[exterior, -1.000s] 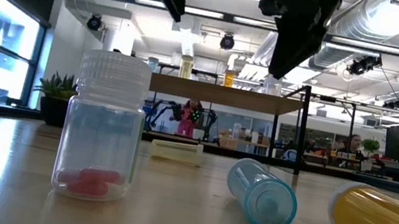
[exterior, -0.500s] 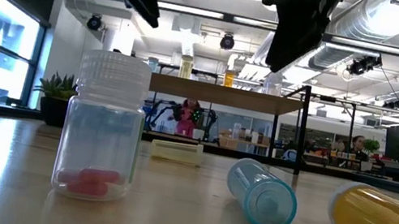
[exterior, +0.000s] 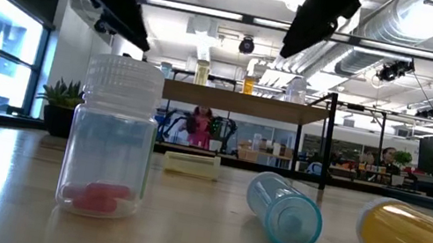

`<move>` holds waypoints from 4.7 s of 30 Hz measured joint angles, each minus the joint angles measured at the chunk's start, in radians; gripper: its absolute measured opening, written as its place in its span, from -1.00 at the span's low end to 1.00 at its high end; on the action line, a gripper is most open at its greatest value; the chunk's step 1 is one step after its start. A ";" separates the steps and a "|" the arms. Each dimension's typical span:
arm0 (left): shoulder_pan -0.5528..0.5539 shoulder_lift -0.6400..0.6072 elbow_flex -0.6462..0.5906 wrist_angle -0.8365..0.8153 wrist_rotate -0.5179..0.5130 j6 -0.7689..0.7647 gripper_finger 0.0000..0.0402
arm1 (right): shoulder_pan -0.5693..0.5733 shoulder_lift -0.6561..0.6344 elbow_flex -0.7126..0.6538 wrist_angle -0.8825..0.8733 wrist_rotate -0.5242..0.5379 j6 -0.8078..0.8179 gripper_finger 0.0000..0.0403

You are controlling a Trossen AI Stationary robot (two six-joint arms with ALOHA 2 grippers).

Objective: Pick and place medicine bottles onto shelf by color
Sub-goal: Put the transparent pill bottle on the shelf aligned with the transparent pill bottles

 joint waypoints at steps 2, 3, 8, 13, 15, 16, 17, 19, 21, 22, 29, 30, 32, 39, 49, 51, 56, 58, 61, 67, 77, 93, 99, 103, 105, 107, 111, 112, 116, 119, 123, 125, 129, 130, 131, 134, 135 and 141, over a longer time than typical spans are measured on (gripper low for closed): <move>-0.022 -0.023 -0.040 0.022 -0.001 -0.017 -0.02 | 0.000 0.003 0.000 0.002 -0.019 0.022 0.01; -0.034 -0.032 -0.056 0.031 -0.002 -0.024 -0.02 | 0.000 0.007 0.000 0.004 -0.020 0.032 0.01; -0.105 -0.073 -0.130 0.093 -0.003 -0.066 -0.02 | 0.003 0.054 0.000 0.020 -0.019 -0.061 0.01; -0.172 -0.098 -0.174 0.118 -0.031 -0.110 -0.02 | 0.031 0.103 0.000 0.079 -0.039 -0.119 0.01; -0.197 -0.105 -0.182 0.107 -0.044 -0.136 -0.02 | 0.044 0.114 0.000 0.111 -0.073 -0.121 0.01; -0.211 -0.106 -0.182 0.098 -0.052 -0.150 -0.02 | 0.050 0.118 0.000 0.130 -0.087 -0.127 0.01; -0.223 -0.106 -0.182 0.093 -0.057 -0.162 -0.02 | 0.058 0.122 0.000 0.154 -0.104 -0.135 0.01; -0.247 -0.106 -0.182 0.076 -0.059 -0.190 -0.02 | 0.074 0.130 0.000 0.210 -0.139 -0.160 0.01; -0.271 -0.105 -0.182 0.071 -0.060 -0.221 -0.02 | 0.092 0.143 0.000 0.278 -0.165 -0.199 0.01; -0.284 -0.105 -0.182 0.070 -0.060 -0.238 -0.02 | 0.100 0.150 0.000 0.307 -0.177 -0.219 0.01; -0.372 -0.105 -0.182 0.064 -0.063 -0.312 -0.02 | 0.149 0.217 0.000 0.473 -0.247 -0.349 0.01; -0.381 -0.105 -0.182 0.063 -0.063 -0.318 -0.02 | 0.153 0.226 0.000 0.496 -0.248 -0.362 0.01; -0.397 -0.105 -0.182 0.062 -0.066 -0.333 -0.02 | 0.163 0.245 0.000 0.526 -0.249 -0.368 0.01; -0.427 -0.105 -0.182 0.046 -0.105 -0.361 -0.02 | 0.203 0.309 -0.001 0.629 -0.274 -0.370 0.01; -0.427 -0.105 -0.182 0.050 -0.108 -0.383 -0.02 | 0.257 0.394 -0.001 0.796 -0.293 -0.370 0.01; -0.427 -0.105 -0.181 0.050 -0.108 -0.394 -0.02 | 0.263 0.411 -0.001 0.835 -0.292 -0.370 0.01; -0.427 -0.105 -0.181 0.047 -0.108 -0.398 -0.02 | 0.267 0.451 -0.001 0.867 -0.278 -0.369 0.01; -0.427 -0.105 -0.181 0.048 -0.107 -0.398 -0.02 | 0.268 0.463 -0.001 0.874 -0.274 -0.363 0.01; -0.427 -0.105 -0.181 0.047 -0.107 -0.398 -0.02 | 0.267 0.482 -0.001 0.877 -0.273 -0.363 0.01; -0.427 -0.105 -0.181 0.042 -0.105 -0.398 -0.02 | 0.268 0.503 -0.001 0.881 -0.274 -0.341 0.01; -0.427 -0.104 -0.181 0.043 -0.106 -0.397 -0.02 | 0.268 0.516 -0.001 0.881 -0.291 -0.336 0.01; -0.427 -0.104 -0.181 0.043 -0.107 -0.395 -0.02 | 0.268 0.541 -0.001 0.914 -0.299 -0.332 -0.16; -0.427 -0.104 -0.181 0.043 -0.107 -0.395 -0.02 | 0.268 0.541 -0.001 0.913 -0.299 -0.332 -0.42; -0.427 -0.104 -0.181 0.043 -0.107 -0.395 -0.02 | 0.266 0.535 -0.001 0.907 -0.278 -0.333 -0.41; -0.427 -0.104 -0.181 0.043 -0.107 -0.395 -0.02 | 0.261 0.524 -0.001 0.905 -0.266 -0.332 -0.37; -0.427 -0.105 -0.181 0.044 -0.107 -0.396 -0.02 | 0.253 0.500 -0.001 0.891 -0.244 -0.325 -0.34; -0.427 -0.104 -0.181 0.052 -0.113 -0.395 -0.02 | 0.230 0.437 -0.001 0.845 -0.234 -0.319 -0.36; -0.427 -0.105 -0.181 0.052 -0.123 -0.395 -0.02 | 0.224 0.420 -0.001 0.833 -0.225 -0.322 -0.36; -0.427 -0.105 -0.181 0.051 -0.161 -0.395 -0.02 | 0.209 0.342 -0.001 0.791 -0.151 -0.367 -0.36; -0.427 -0.105 -0.181 0.050 -0.164 -0.395 -0.02 | 0.199 0.283 -0.001 0.749 -0.065 -0.413 -0.36; -0.427 -0.104 -0.181 0.049 -0.165 -0.394 -0.02 | 0.182 0.201 -0.001 0.709 0.047 -0.463 -0.36; -0.427 -0.105 -0.181 0.050 -0.166 -0.385 -0.02 | 0.173 0.159 -0.001 0.685 0.111 -0.478 -0.36; -0.427 -0.104 -0.181 0.051 -0.167 -0.370 -0.02 | 0.148 0.080 -0.001 0.653 0.236 -0.518 -0.36; -0.427 -0.104 -0.181 0.050 -0.167 -0.369 -0.02 | 0.140 0.060 0.000 0.652 0.263 -0.527 -0.36; -0.427 -0.104 -0.181 0.050 -0.167 -0.368 -0.02 | 0.131 0.039 0.000 0.645 0.290 -0.535 -0.36; -0.427 -0.105 -0.181 0.050 -0.167 -0.368 -0.02 | 0.100 -0.018 0.000 0.639 0.370 -0.555 -0.36; -0.427 -0.104 -0.181 0.051 -0.167 -0.368 -0.02 | 0.089 -0.037 0.000 0.637 0.398 -0.556 -0.36; -0.427 -0.105 -0.181 0.049 -0.167 -0.368 -0.02 | 0.014 -0.142 0.000 0.614 0.553 -0.547 -0.36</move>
